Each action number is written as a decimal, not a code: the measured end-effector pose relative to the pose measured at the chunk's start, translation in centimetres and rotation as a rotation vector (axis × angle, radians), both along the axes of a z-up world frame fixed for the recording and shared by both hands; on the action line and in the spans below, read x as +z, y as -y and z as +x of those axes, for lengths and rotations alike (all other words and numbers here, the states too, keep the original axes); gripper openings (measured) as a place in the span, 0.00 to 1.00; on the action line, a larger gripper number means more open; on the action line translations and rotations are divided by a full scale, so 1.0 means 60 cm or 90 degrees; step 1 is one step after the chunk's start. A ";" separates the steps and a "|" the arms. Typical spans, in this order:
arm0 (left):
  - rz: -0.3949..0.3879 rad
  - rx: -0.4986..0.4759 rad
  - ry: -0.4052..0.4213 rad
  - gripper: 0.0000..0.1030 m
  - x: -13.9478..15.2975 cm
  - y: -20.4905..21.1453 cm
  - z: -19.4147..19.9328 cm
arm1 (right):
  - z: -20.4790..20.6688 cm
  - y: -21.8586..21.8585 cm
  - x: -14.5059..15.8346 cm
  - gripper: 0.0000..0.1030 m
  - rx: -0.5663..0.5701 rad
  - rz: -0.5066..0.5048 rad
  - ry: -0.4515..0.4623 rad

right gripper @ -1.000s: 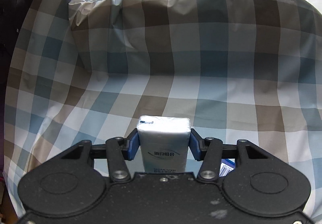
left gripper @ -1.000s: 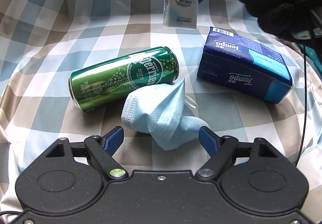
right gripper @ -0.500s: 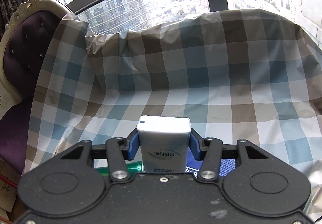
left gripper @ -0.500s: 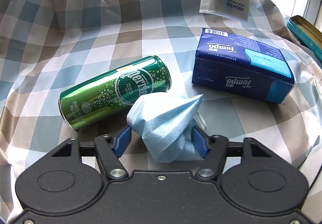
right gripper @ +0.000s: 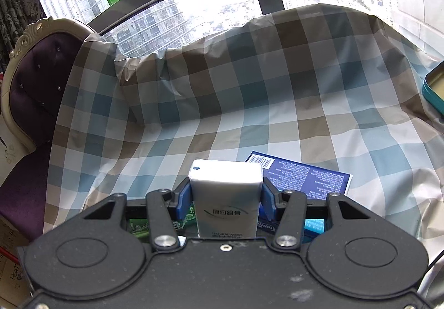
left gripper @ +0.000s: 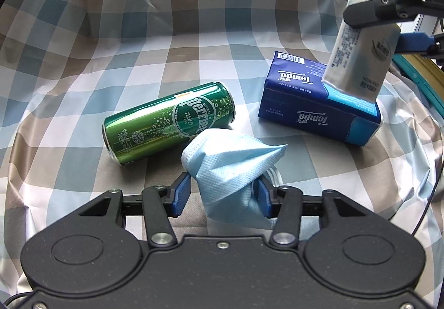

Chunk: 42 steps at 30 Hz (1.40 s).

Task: Organize soft objects
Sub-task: 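Close left tool on the blue face mask and lift it while right tool holds the tissue pack, then lower the mask into the basket and open left tool while right tool releases the tissue pack there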

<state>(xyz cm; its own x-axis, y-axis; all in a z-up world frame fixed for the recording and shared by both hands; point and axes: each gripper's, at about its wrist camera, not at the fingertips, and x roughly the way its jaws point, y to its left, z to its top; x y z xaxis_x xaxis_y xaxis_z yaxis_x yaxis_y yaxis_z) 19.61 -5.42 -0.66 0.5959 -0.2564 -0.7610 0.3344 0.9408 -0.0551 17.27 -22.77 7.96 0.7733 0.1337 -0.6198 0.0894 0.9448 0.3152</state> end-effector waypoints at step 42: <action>-0.092 0.063 0.008 0.48 0.075 -0.141 -0.279 | -0.436 -0.075 -0.009 0.49 -0.023 0.031 0.054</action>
<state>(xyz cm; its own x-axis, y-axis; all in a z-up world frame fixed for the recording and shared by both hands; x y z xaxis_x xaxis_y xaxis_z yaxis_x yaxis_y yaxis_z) 2.87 3.01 3.85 0.6331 -0.3021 -0.7127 0.2417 0.9518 -0.1887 -8.87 -18.27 7.39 0.8275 0.1327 -0.5456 0.0946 0.9248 0.3685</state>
